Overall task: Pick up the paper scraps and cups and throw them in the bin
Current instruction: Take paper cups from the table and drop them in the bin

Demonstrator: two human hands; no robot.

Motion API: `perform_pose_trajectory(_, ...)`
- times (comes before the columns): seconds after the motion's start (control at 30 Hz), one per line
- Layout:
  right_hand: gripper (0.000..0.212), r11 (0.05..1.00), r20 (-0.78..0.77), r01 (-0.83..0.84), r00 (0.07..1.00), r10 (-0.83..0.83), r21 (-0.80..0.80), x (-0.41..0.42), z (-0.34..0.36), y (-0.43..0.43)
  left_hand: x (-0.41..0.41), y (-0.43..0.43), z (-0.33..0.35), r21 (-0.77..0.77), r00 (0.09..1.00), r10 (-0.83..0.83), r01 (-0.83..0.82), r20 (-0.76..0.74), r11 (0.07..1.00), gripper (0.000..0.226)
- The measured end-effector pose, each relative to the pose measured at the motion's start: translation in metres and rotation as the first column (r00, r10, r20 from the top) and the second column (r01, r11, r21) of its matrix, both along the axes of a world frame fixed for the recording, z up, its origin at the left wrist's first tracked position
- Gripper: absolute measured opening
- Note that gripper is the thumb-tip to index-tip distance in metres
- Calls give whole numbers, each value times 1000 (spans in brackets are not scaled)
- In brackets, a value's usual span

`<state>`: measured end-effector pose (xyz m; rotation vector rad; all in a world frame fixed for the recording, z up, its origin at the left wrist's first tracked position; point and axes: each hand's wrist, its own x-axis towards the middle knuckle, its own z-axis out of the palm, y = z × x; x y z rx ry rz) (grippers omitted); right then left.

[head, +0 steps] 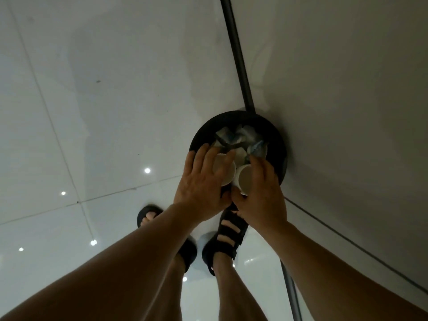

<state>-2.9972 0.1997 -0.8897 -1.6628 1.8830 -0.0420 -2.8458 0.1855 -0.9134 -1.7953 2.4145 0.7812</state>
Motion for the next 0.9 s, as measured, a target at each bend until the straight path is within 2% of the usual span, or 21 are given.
perform_pose_trajectory(0.07,92,1000,-10,-16,1000,16,-7,4,-7,1,1,3,-11,11,996,-65,65,53,998,101)
perform_pose_trajectory(0.17,95,1000,-33,-25,999,25,6,6,-16,1,2,6,-22,-12,994,-81,83,72,997,98)
perform_pose_trajectory(0.3,108,996,-36,-63,997,66,63,2,-7,-3,8,5,-10,33,993,-78,75,84,997,103)
perform_pose_trajectory(0.43,111,990,-111,-127,985,134,68,9,42,-14,36,-4,49,53,995,47,-52,87,997,100)
perform_pose_trajectory(0.67,94,960,-111,-278,953,281,44,62,169,-34,131,8,188,94,921,315,-343,229,935,96)
perform_pose_trajectory(0.8,93,923,-92,-378,919,383,67,105,241,-28,179,61,271,52,819,516,-544,251,838,93)
perform_pose_trajectory(0.9,92,852,-38,-520,852,523,60,136,296,-11,198,122,332,27,690,665,-699,285,714,92)
